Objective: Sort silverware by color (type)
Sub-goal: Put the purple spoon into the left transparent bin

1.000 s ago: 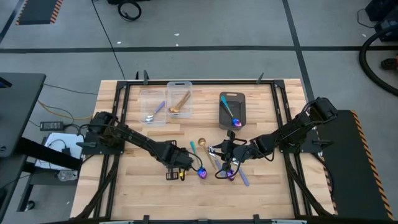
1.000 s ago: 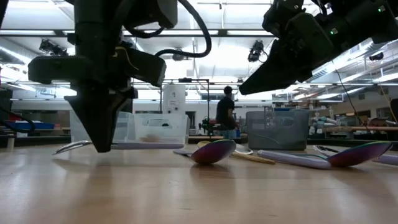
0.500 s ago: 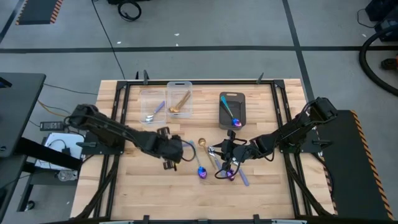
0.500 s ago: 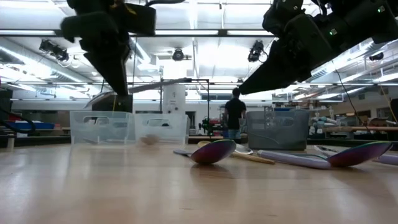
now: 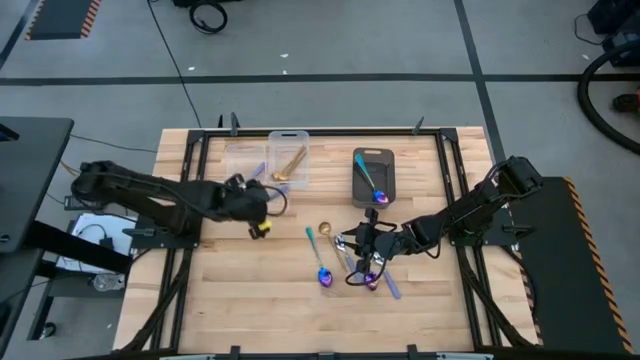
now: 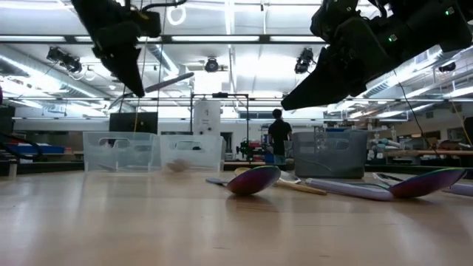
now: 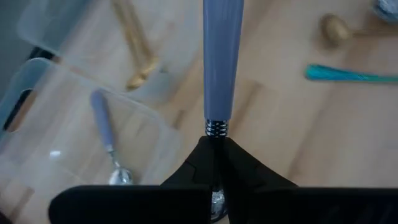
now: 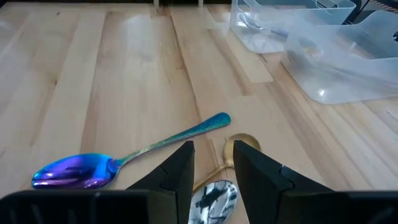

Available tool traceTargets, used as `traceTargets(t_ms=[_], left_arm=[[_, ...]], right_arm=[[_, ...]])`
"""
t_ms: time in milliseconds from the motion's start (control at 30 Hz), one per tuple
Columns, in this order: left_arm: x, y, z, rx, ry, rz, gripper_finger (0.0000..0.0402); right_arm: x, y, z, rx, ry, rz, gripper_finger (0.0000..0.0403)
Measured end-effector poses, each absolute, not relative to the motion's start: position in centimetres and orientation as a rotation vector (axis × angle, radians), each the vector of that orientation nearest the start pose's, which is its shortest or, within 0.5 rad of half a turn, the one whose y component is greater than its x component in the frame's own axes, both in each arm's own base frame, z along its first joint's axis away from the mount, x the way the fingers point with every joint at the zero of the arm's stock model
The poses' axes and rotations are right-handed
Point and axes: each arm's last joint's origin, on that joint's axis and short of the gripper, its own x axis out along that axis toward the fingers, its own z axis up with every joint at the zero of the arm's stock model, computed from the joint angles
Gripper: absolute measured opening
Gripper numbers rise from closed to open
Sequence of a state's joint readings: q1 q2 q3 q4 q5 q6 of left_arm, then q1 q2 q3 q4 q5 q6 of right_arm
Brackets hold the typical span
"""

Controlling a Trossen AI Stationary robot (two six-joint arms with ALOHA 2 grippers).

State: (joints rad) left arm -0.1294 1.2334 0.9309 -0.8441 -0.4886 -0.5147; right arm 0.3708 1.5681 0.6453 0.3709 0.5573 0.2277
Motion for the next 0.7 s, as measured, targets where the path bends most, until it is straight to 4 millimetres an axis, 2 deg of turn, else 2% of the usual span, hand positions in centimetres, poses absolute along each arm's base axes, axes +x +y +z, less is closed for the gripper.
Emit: traceTargets(t_ms=[300,700], left_arm=[[20.3,3.3,24.8,-0.158,0.954,0.753,0.0018],[17.4,10.0,20.8,-0.362,1.021,0.845,0.0018]], right_arm=[[27.9,9.2,16.0,-0.027,0.467,-0.234,0.0122],[28.0,9.2,16.1,-0.027,0.457,-0.232,0.0122]])
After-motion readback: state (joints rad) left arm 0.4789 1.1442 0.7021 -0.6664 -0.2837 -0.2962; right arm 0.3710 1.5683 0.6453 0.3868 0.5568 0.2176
